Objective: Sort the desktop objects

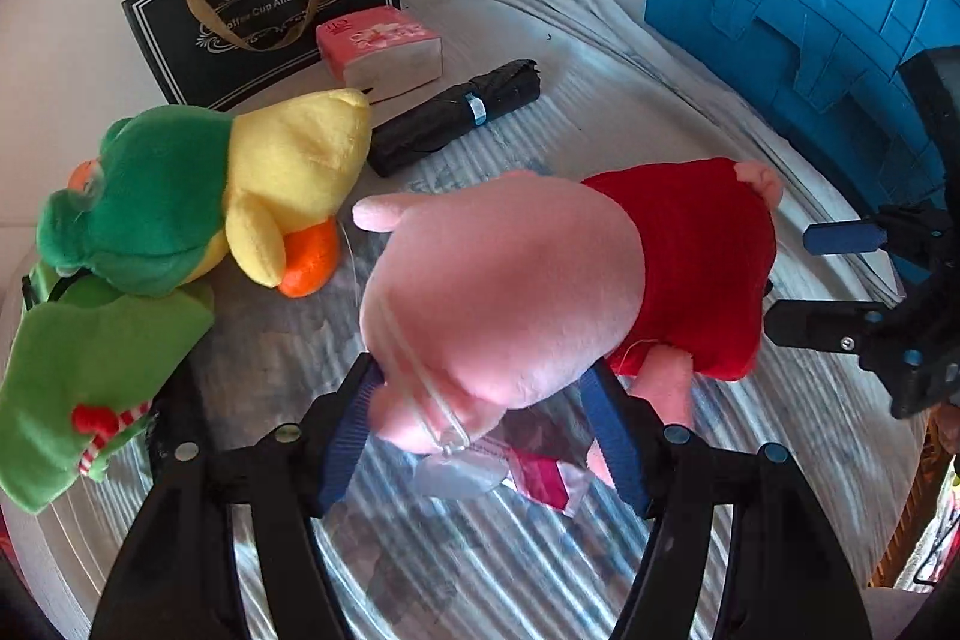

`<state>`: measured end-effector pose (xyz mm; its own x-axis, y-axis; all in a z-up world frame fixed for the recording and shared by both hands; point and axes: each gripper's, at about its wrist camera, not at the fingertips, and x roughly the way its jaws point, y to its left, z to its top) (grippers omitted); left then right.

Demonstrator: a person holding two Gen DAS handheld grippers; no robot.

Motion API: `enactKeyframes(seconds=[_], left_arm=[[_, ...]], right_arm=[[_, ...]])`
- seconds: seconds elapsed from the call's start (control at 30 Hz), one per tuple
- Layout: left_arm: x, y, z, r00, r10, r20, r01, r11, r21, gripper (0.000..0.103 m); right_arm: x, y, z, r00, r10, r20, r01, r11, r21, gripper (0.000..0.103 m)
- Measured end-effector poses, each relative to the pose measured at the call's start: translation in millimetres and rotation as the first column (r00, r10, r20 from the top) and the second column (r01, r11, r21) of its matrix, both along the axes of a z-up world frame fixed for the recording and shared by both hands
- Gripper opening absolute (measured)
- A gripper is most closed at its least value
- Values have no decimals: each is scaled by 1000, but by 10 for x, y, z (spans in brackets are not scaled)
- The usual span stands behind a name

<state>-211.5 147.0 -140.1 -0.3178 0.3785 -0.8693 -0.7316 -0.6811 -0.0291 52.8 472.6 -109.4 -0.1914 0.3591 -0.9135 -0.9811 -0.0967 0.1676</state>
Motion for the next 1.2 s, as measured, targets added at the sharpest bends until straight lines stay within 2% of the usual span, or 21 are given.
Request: enactKeyframes(seconds=[0.07,0.17,0.27,0.37,0.53,0.63,0.67,0.7,0.77,0.9,1.2], left_arm=[[-72,89,-51,1000,-20,-8,20,1000,-22,72],[-182,162,-116,999,-40,-30,38,998,-50,74],[-380,198,-186,999,-31,-7,31,998,-51,74],[-570,204,-233,999,-24,25,25,999,-30,74],[-760,288,-278,998,-44,41,44,999,12,78],[-839,366,-354,996,-47,70,45,998,36,79],[-838,383,-363,997,-48,68,45,998,46,79],[-815,389,-353,998,-54,46,51,997,52,77],[-767,359,-307,998,-50,26,48,997,67,71],[-634,195,-68,1000,-24,20,21,990,136,71],[-2,-62,972,986,12,-165,28,970,243,71]], right_arm=[[-49,102,-7,999,0,-32,0,1000,-12,103],[-188,277,-94,1000,15,0,-15,1000,-26,103],[-224,535,-186,1000,10,-6,-10,999,-40,103],[-255,689,-189,999,9,-40,-10,999,-40,103],[-337,896,-110,999,46,-29,-46,999,-6,103],[-373,1027,-200,998,55,-34,-56,998,-27,103],[-391,1049,-236,998,56,-26,-57,998,-31,100],[-399,1058,-246,998,63,-28,-64,997,-32,87],[-405,1032,-192,998,67,-17,-67,998,-14,83],[-413,853,96,995,96,-17,-95,995,39,80],[-391,243,1033,989,145,-20,-136,964,230,80]])
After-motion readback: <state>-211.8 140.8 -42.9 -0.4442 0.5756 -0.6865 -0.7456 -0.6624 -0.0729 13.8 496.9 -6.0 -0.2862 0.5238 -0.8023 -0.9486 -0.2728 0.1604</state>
